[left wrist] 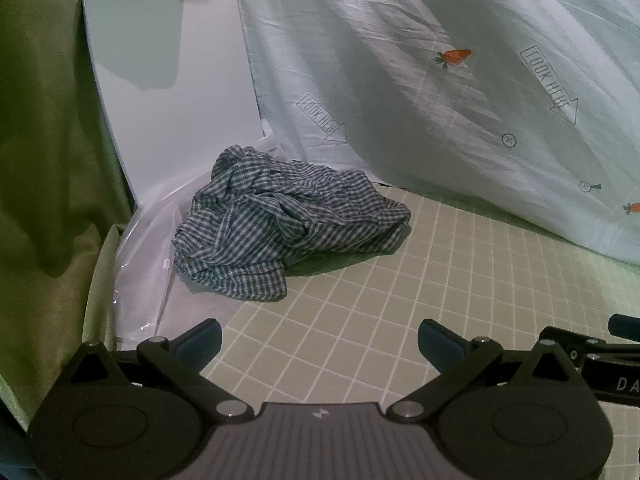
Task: Fold clothes
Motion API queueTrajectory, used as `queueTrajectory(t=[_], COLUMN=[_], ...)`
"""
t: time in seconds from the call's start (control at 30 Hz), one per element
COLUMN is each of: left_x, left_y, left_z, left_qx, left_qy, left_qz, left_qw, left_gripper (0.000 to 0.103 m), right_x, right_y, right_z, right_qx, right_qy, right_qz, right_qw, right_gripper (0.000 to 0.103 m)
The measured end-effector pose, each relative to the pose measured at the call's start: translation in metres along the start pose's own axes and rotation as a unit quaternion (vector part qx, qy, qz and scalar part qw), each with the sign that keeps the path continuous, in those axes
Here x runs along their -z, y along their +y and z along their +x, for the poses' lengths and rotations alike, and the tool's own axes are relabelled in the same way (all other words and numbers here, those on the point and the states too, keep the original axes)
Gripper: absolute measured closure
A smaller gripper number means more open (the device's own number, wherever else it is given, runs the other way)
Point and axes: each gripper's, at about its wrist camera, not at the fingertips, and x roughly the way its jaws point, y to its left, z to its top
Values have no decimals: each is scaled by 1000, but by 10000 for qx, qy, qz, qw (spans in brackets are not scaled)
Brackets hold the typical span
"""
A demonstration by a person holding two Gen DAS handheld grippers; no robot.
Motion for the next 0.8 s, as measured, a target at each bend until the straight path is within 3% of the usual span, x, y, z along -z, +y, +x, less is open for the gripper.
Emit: queueTrajectory(t=[0.8], left_x=[0], left_y=[-1], left_z=[2], left_qx=[5], left_qy=[16], left_qz=[-6], left_qw=[10000], left_gripper=[0], right_x=[3], right_y=[-3], right_z=[5], right_qx=[31], right_qy=[34], right_qz=[28], right_qw=[10000], right_gripper=[0])
